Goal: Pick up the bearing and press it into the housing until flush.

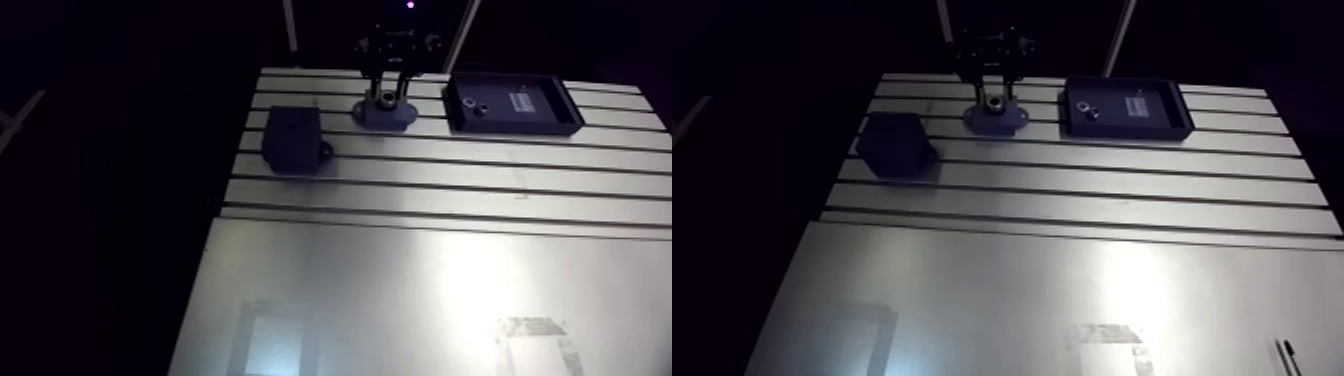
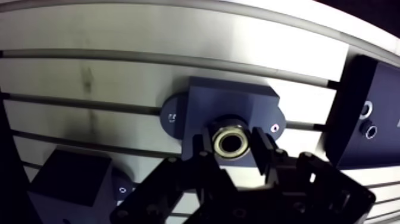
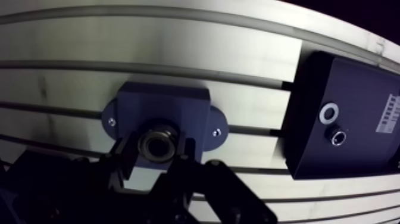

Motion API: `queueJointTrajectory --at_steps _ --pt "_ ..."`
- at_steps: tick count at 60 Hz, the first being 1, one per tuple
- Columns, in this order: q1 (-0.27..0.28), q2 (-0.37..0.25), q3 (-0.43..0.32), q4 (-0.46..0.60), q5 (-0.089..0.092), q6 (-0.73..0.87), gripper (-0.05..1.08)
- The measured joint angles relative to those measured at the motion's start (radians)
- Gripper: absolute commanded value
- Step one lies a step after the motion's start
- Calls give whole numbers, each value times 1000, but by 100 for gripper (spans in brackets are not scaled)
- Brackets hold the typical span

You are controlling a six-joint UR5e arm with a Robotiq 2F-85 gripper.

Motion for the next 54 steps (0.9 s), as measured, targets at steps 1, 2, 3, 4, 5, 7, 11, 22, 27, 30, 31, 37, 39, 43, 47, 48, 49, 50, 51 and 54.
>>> queueJointTrajectory --at_steps 1,2,3,4,5,7,11,22,27,30,31,37,39,43,47,48,49,50,51,54 --pt "0 0 0 0 0 0 58" --pt "0 1 0 0 0 0 58" --pt "0 1 0 0 0 0 58" --pt "0 1 0 0 0 0 58" --pt "0 1 0 0 0 0 58" --pt "0 1 0 0 0 -1 58" --pt "0 1 0 0 0 -1 58" --pt "1 2 0 -1 1 -1 58" --pt "1 4 -1 -1 1 -1 58" --pt "1 6 -1 -1 1 -1 58" --pt "1 6 -1 -1 1 -1 58" --pt "0 9 -1 -1 1 -1 58" --pt "0 10 -1 -1 1 -1 58" --pt "0 11 -2 -1 1 -1 58" --pt "0 12 -2 -1 0 -1 58" --pt "0 12 -2 -2 0 -1 58" --pt "0 12 -2 -2 0 -1 58" --pt "0 12 -2 -2 0 -1 58" --pt "0 12 -2 -2 0 -1 58" --pt "0 12 -2 -2 0 -1 58"
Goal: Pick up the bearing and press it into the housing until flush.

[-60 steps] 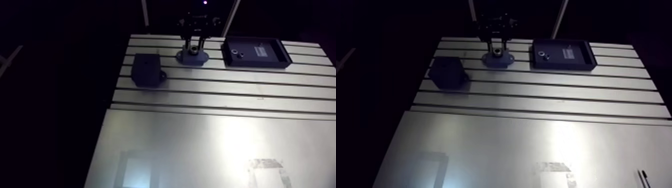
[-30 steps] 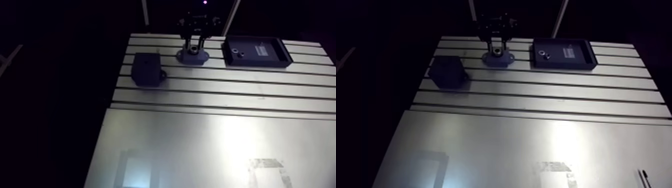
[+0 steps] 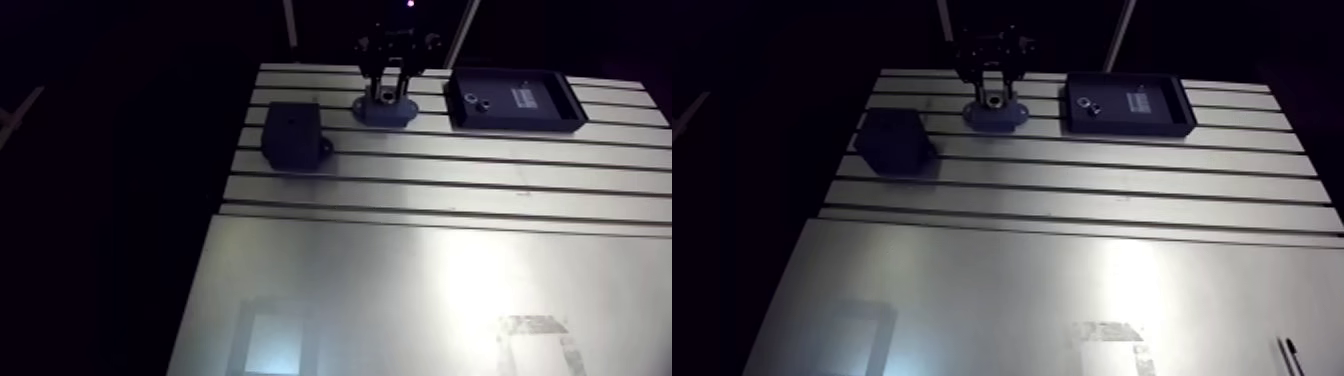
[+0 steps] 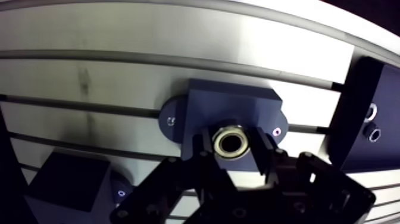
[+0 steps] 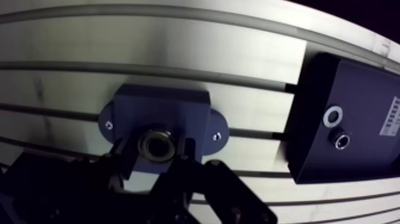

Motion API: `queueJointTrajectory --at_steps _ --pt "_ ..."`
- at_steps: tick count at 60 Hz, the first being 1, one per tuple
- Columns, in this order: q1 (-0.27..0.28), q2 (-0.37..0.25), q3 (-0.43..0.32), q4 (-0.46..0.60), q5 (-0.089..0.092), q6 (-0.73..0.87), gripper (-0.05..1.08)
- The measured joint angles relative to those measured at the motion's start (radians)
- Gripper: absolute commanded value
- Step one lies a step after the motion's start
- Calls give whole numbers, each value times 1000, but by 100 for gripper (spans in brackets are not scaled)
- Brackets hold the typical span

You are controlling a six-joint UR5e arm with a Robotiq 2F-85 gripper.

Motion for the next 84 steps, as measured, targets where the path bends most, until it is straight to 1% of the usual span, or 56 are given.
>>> queueJointTrajectory --at_steps 11,15,16,17,18,19,20,21,22,26,46,48,49,50,51,52,53,54,55,56,57,59,60,61,62,63,69,84 --pt "0 1 0 0 0 0 58" --pt "-1 0 0 0 0 0 55" --pt "-1 1 0 0 0 0 49" --pt "-1 1 0 0 0 0 49" --pt "-1 1 0 0 0 0 35" --pt "-1 1 0 0 0 0 35" --pt "-1 1 0 0 0 0 17" --pt "-1 1 0 0 0 0 17" --pt "-1 1 0 0 0 0 3" --pt "-1 0 0 0 0 0 1" --pt "-3 -11 -7 3 1 0 1" --pt "-3 -12 -9 3 2 0 2" --pt "-3 -13 -10 4 3 0 10" --pt "-3 -14 -11 4 3 0 29" --pt "-3 -15 -12 5 4 0 29" --pt "-3 -17 -13 5 4 0 51" --pt "-3 -18 -14 6 4 1 51" --pt "-3 -20 -15 7 5 1 67" --pt "-3 -22 -17 7 5 1 67" --pt "-3 -23 -18 8 5 2 77" --pt "-3 -26 -20 10 5 3 77" --pt "-2 -29 -22 13 6 4 86" --pt "-2 -31 -23 14 6 5 86" --pt "-2 -32 -24 16 7 6 90" --pt "-2 -33 -25 17 7 6 90" --pt "-2 -35 -26 19 7 7 93" --pt "-1 -39 -30 25 8 10 99" --pt "-1 -39 -34 31 9 13 103"
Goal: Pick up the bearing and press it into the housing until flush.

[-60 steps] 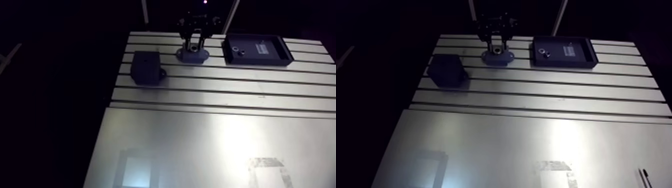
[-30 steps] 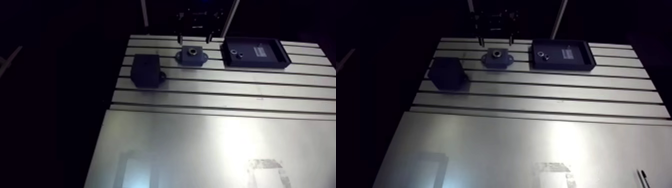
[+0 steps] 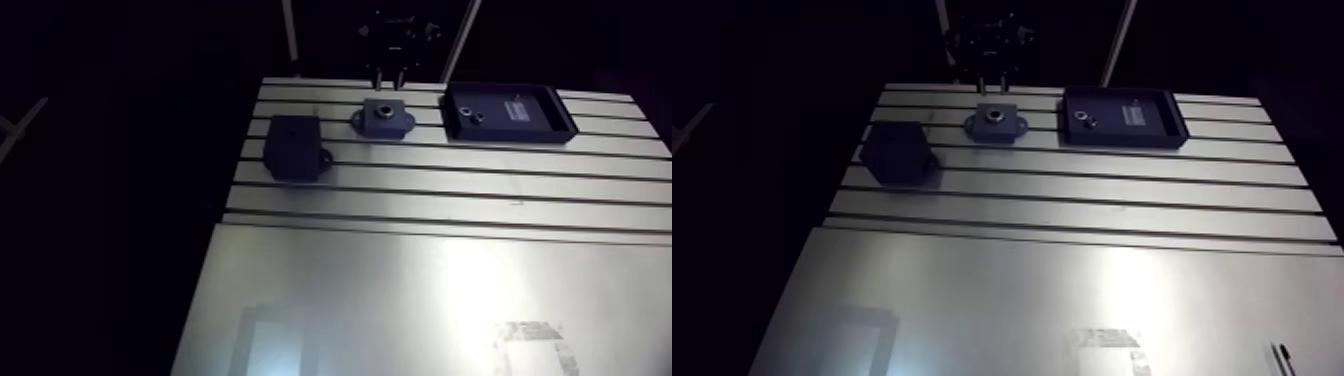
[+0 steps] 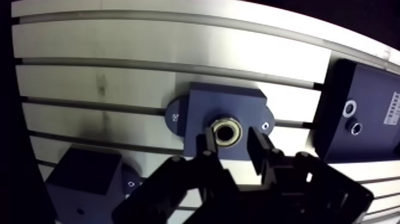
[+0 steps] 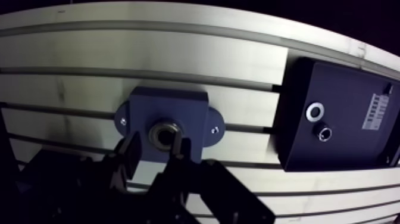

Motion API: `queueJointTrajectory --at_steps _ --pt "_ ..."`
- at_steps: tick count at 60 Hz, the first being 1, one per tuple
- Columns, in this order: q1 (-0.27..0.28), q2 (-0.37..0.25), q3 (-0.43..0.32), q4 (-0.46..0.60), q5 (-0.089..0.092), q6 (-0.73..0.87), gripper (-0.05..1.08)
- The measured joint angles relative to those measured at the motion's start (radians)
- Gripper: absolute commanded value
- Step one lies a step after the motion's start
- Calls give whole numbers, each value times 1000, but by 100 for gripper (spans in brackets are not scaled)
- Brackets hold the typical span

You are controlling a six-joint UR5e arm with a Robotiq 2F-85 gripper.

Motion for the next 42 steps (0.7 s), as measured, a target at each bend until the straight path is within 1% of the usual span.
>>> queueJointTrajectory --at_steps 14,30,42 --pt "0 4 3 3 1 2 107" --pt "0 5 9 4 2 3 107" --pt "2 7 13 2 -1 3 107"
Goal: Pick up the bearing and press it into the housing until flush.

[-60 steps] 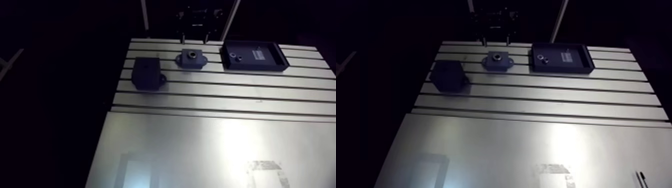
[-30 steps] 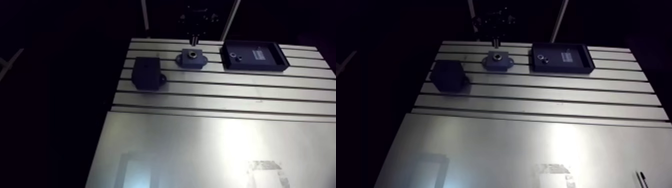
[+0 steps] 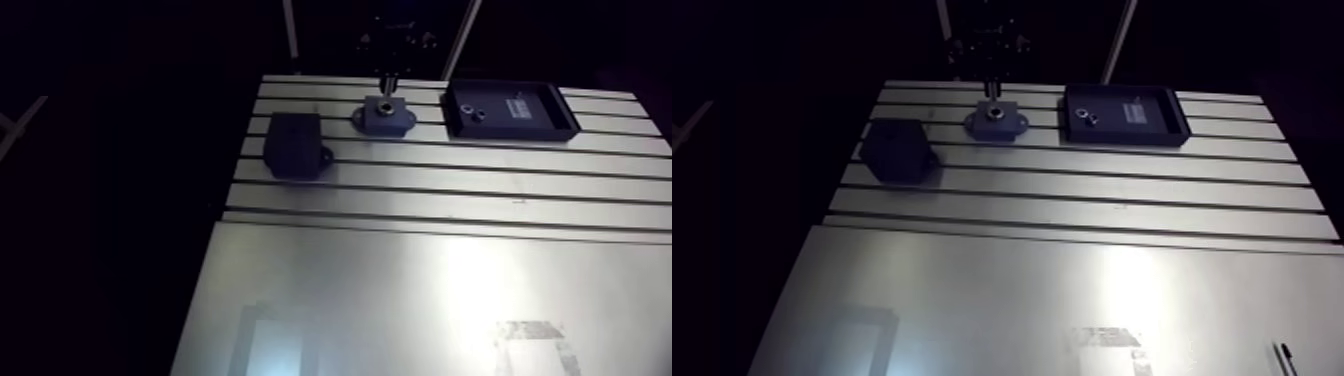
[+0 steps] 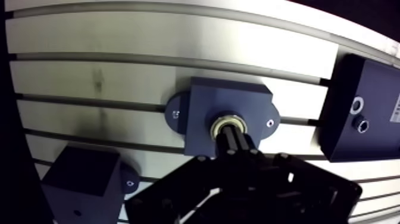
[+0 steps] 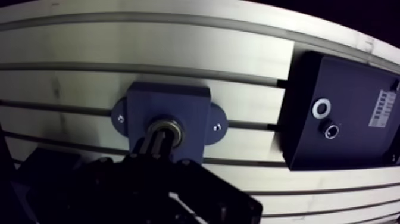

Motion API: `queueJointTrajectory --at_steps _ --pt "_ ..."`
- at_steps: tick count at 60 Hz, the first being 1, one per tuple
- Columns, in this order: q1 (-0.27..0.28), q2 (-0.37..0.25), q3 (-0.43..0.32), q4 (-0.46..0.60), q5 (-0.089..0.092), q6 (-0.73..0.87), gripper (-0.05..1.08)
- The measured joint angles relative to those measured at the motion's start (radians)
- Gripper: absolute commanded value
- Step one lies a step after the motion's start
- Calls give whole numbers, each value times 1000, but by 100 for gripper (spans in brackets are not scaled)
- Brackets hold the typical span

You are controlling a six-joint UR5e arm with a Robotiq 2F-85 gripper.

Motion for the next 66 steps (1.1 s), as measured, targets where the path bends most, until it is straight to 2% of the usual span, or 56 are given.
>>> queueJointTrajectory --at_steps 16,66 --pt "1 2 10 -5 -5 0 107" --pt "1 7 39 -27 -6 0 107"
